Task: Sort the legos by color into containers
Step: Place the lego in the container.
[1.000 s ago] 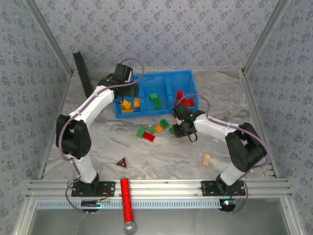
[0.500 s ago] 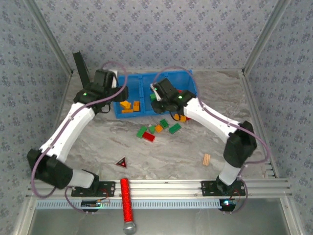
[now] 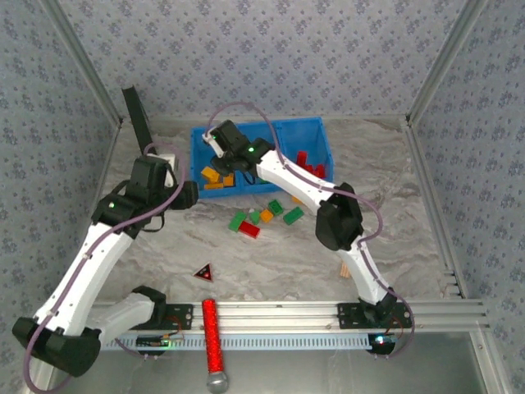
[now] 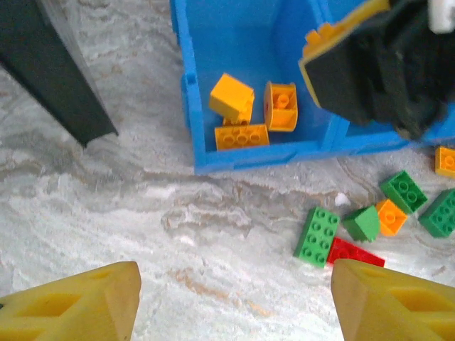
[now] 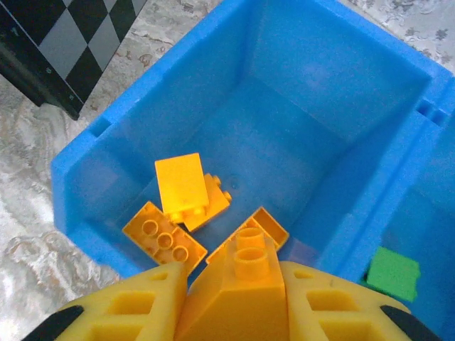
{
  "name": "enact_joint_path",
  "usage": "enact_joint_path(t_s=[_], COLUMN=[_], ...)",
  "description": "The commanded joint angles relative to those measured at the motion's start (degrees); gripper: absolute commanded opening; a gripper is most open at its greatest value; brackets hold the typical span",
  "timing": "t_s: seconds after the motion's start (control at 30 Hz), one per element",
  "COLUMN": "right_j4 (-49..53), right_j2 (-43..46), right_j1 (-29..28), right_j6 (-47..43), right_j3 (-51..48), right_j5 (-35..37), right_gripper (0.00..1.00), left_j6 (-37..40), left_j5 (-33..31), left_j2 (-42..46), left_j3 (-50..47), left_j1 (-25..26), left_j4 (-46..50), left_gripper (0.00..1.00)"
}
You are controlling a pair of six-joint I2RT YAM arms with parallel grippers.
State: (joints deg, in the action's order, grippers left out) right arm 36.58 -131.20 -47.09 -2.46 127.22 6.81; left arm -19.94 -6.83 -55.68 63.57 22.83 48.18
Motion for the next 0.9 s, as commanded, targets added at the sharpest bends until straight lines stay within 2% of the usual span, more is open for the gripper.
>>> enact_joint_path(t_s=[0.0,0.33,0.87], right_j4=[3.44,3.77,5.07], right_j2=[-5.21,-12.37,-15.23], right_j1=[0.02,-0.32,-0.27], right_j6=[-3.49,-5.75,-6.04], right_j3=[5.28,10.80,12.55], right_j5=[1.58,2.18,1.30], right_gripper=[0.29,0.31,0.41], left_j6=[-3.14,-8.21,-9.76], left_j5=[1.49,7.54,7.51], left_j2=[4.14,7.53,10.38], left_j3=[-2.06,-11.10,-14.48], left_j1=[-0.24,-0.24,-0.23], left_j4=[2.60,0.10,1.13], left_gripper=[0.72,0.72,0.73])
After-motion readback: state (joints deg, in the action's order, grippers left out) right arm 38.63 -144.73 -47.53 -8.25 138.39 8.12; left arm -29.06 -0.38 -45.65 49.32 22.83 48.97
